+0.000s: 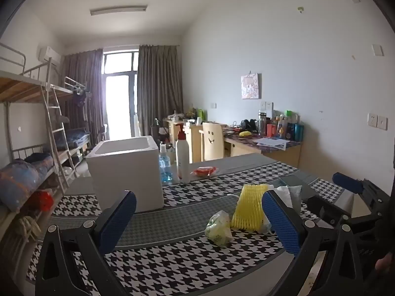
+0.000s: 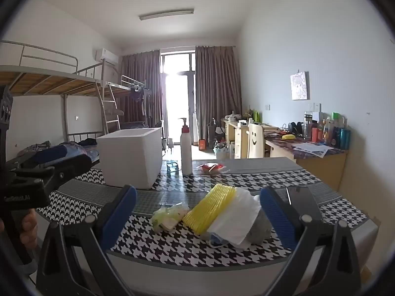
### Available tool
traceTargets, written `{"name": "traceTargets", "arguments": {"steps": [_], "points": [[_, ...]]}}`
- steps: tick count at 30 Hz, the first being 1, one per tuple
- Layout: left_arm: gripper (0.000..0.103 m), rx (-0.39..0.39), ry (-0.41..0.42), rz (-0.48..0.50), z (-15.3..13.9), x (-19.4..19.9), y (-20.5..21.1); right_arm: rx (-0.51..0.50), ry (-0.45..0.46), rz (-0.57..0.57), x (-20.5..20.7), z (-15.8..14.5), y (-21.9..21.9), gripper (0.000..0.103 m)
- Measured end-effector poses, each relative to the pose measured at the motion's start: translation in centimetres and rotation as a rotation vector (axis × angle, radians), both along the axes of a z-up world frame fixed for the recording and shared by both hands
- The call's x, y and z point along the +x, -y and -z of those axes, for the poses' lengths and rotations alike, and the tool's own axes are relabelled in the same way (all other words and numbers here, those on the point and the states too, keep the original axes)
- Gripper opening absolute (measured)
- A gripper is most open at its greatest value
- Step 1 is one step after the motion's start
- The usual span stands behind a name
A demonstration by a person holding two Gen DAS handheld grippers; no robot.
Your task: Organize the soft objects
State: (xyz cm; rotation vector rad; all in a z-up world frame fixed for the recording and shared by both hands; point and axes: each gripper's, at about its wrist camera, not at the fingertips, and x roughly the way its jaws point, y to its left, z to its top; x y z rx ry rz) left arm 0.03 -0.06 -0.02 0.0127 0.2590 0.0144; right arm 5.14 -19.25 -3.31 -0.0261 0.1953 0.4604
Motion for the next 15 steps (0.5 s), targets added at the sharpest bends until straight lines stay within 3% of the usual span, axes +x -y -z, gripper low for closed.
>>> {"name": "traceTargets", "arguments": {"steps": [15], "points": [[0.102,-0.014,0.006,0.028,0.18,-0.12,-0.06,0.003,-0.013,0.012,-0.06,-0.21,-0.02,0.101]]}}
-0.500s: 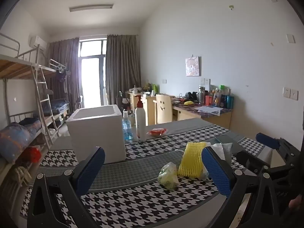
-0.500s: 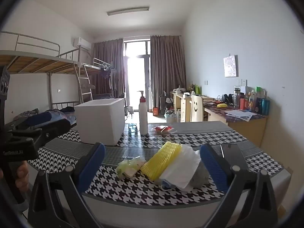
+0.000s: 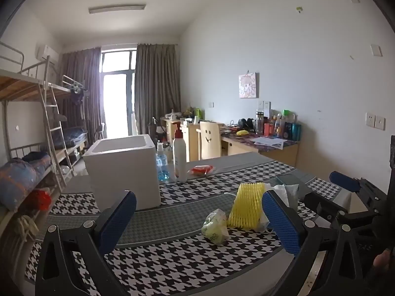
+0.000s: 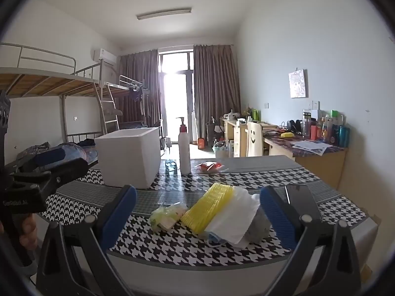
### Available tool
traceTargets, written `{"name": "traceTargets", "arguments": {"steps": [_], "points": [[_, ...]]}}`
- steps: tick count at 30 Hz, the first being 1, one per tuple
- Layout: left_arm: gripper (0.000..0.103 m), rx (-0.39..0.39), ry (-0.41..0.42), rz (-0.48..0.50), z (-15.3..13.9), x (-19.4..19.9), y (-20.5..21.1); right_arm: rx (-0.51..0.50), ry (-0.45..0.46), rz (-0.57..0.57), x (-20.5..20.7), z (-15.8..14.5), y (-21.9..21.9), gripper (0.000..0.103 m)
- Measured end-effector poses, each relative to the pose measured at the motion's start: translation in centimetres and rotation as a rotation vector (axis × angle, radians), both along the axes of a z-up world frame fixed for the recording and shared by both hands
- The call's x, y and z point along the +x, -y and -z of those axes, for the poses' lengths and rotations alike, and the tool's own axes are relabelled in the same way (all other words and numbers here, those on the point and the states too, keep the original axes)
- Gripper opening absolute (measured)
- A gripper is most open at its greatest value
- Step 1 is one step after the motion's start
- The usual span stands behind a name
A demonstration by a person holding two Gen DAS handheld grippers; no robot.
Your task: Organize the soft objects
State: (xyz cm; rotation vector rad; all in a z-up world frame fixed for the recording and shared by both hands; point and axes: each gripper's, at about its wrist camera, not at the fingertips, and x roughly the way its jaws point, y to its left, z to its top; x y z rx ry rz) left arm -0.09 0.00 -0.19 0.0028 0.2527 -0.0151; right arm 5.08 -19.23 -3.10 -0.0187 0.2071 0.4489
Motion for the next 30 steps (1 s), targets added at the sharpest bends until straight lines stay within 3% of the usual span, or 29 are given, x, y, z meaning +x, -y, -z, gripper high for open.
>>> {"name": "traceTargets", "arguments": {"steps": [30], "points": [[0.102,-0.005,-0.017,0.015,0.32,0.16,0.36,0.001,-0.012,0.000,0.41,-0.02,0.57,0.101]]}}
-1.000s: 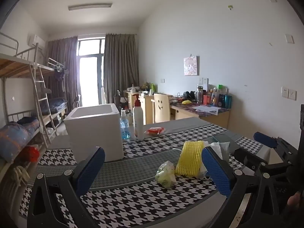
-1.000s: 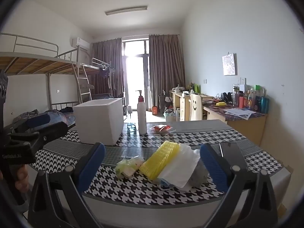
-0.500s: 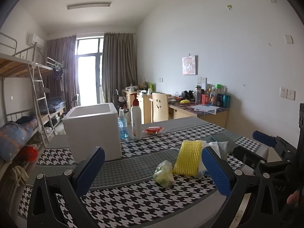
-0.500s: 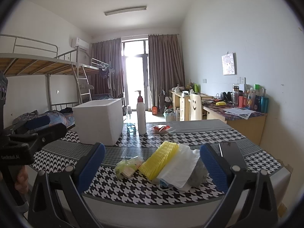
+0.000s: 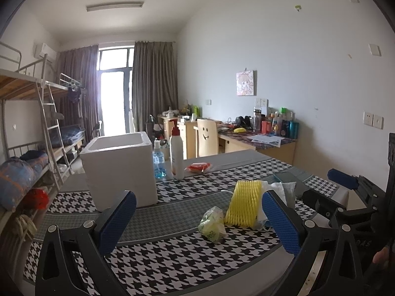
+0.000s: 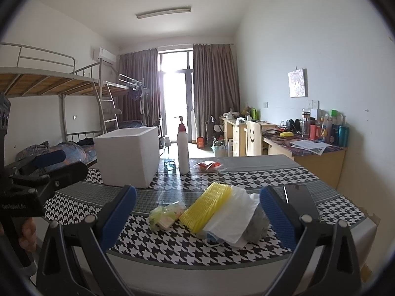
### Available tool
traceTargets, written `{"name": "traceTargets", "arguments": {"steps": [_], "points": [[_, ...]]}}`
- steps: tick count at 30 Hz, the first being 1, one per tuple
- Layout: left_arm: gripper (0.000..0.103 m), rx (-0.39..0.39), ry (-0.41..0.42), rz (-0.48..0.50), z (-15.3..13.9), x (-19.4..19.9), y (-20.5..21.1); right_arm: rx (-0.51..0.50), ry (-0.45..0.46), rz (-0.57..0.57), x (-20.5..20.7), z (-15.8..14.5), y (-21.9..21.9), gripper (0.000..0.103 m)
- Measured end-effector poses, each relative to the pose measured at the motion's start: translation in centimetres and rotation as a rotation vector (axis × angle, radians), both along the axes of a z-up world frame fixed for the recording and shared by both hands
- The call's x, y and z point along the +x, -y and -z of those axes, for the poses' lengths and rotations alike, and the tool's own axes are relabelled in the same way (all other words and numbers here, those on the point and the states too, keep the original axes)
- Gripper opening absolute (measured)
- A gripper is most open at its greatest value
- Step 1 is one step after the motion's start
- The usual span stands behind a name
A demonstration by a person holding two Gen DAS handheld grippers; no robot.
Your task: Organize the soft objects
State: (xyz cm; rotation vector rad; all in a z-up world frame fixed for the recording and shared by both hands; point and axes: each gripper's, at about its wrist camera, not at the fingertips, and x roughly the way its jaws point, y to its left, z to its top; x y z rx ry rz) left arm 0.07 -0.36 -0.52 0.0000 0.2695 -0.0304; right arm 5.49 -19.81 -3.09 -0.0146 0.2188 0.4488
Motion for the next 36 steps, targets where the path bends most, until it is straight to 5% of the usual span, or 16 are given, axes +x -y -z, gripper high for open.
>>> {"name": "traceTargets", "arguments": {"steps": [36], "points": [[0.102,0.003,-0.193,0.061,3.1,7.1,0.5,-0.032,-0.133,0.048,5.1,2.2,0.5,0.101]]}}
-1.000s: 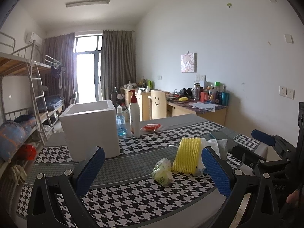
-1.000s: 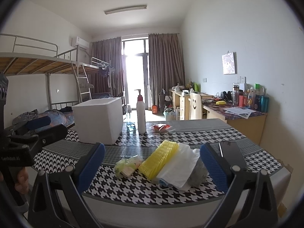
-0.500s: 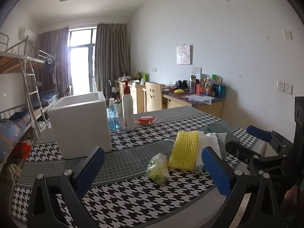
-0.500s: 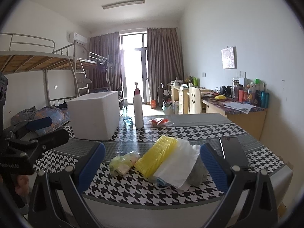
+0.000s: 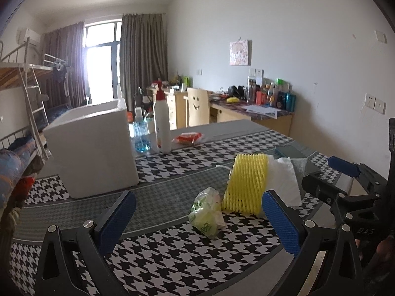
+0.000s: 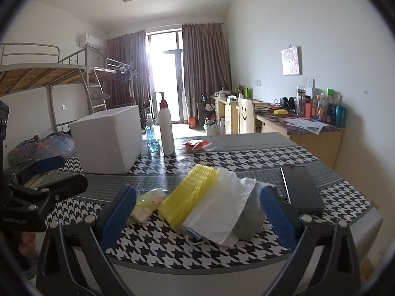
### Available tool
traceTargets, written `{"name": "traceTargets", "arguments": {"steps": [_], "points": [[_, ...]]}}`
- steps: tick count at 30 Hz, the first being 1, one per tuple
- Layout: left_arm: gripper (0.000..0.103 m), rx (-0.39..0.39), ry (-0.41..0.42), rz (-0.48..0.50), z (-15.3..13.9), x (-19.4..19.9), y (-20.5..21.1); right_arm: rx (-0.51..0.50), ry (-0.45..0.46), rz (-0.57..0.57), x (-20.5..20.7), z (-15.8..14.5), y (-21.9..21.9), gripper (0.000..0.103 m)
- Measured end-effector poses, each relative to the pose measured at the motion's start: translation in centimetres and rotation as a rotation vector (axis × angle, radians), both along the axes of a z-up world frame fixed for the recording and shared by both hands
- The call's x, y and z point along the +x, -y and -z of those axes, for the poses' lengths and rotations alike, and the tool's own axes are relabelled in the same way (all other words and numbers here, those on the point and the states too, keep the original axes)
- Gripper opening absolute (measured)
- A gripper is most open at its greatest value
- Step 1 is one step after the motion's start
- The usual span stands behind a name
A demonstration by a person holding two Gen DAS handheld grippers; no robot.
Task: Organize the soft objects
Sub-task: 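Reach the left gripper to the clear plastic bag and close on it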
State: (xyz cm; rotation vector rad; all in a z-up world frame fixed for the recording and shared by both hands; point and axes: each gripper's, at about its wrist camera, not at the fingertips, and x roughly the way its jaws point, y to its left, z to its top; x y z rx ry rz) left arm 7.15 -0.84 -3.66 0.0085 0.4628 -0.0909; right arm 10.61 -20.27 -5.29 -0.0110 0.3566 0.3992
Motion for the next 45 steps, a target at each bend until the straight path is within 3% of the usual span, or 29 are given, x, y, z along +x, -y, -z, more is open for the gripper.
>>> {"name": "traceTargets", "arguments": {"steps": [23,45], "points": [[0.101,0.033,-0.170,0.044,3.6,5.6,1.8,-0.008,-0.098,0.043,3.5,1.6,1.2,0.101],[0.069,0.034,-0.325,0.069,6.3,8.6,2.4,0.019,-0.163,0.050,5.8,2.8,2.3,0.101]]}}
